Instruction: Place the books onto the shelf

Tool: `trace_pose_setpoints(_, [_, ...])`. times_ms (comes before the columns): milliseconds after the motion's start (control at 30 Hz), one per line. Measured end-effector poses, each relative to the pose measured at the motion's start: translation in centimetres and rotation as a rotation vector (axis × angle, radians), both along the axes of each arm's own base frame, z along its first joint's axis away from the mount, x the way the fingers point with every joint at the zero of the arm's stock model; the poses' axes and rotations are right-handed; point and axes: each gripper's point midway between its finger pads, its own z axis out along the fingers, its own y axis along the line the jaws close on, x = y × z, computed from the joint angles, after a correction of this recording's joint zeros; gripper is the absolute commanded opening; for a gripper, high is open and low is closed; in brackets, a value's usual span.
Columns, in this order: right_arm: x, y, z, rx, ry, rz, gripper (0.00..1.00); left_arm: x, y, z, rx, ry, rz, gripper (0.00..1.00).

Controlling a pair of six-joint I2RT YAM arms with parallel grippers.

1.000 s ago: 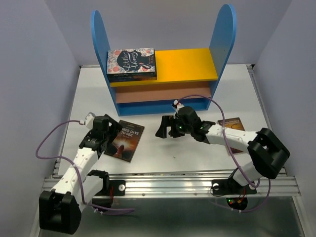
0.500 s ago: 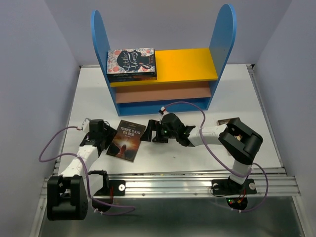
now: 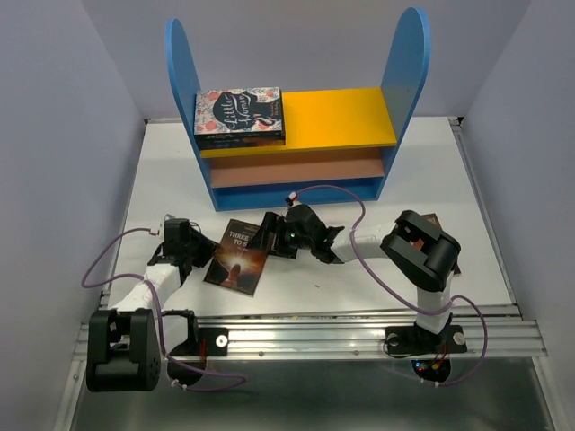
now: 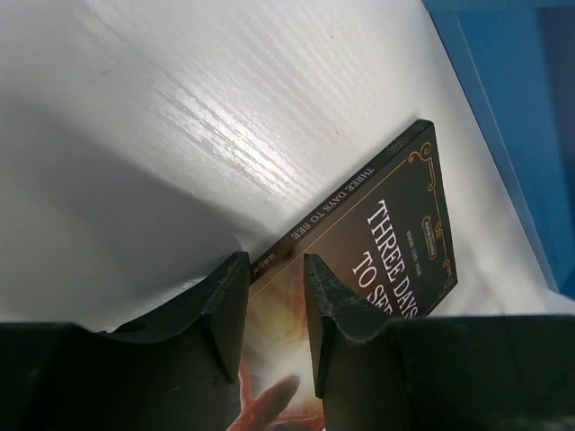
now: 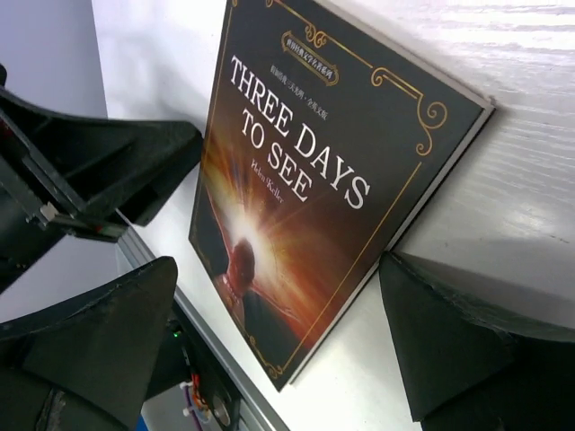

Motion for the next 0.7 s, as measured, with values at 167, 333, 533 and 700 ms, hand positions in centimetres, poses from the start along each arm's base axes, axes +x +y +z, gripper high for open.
trace_pose_setpoints(167, [0.4,0.1,0.3,0.003,-0.005,-0.020,1.00,-0.9,-0.2,0.4,-0.012,-0.005,-0.009,0.41])
trace_pose_setpoints(333, [1.1,1.0,1.9,0.028,-0.044,0.003,0.95,-1.3,0.0,0.5,-0.001,-0.002,-0.002,0.41])
trace_pose_setpoints(533, [1.5,2.5,4.6,0.104,-0.094,0.048,0.75,-1.4,0.2,-0.1,0.009,0.021,-0.005,0.41])
trace_pose_setpoints(700, [1.3,3.4,6.3,0.149,-0.114,0.094,0.69,-1.1,0.0,-0.2,0.004,0.013,-0.015,0.41])
